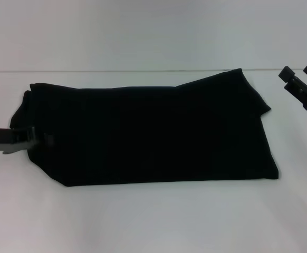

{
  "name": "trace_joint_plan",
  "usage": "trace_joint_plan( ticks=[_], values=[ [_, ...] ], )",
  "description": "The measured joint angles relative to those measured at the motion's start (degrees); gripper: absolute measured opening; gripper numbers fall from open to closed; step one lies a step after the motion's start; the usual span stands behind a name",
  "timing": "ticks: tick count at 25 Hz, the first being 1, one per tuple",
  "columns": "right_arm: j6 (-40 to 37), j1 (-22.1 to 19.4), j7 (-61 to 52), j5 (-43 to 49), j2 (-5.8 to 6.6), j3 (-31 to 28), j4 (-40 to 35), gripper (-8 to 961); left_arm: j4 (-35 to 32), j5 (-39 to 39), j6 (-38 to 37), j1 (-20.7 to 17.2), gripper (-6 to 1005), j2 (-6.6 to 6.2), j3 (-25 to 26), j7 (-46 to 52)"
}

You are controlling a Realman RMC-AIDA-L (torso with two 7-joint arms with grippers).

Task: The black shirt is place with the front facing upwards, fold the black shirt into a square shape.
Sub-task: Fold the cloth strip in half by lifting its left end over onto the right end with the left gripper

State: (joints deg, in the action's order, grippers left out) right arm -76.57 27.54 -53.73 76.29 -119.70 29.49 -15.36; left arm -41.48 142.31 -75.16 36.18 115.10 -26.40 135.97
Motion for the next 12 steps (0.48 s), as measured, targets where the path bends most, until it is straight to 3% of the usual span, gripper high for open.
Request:
trace_joint_plan(
  ticks=[1,12],
  values=[
    [0.06,0.02,0.00,0.00,0.00,0.02,0.05,870,-0.49,0.00,-0.09,-0.07,17,-0.02,0.01,0.46],
    [0.20,-0.05,0.21,-0.12,0.00,-0.19,0.50,871,-3.28,0.58,0.64,-0.64,392,-0.56,-0.01,3.03]
  ],
)
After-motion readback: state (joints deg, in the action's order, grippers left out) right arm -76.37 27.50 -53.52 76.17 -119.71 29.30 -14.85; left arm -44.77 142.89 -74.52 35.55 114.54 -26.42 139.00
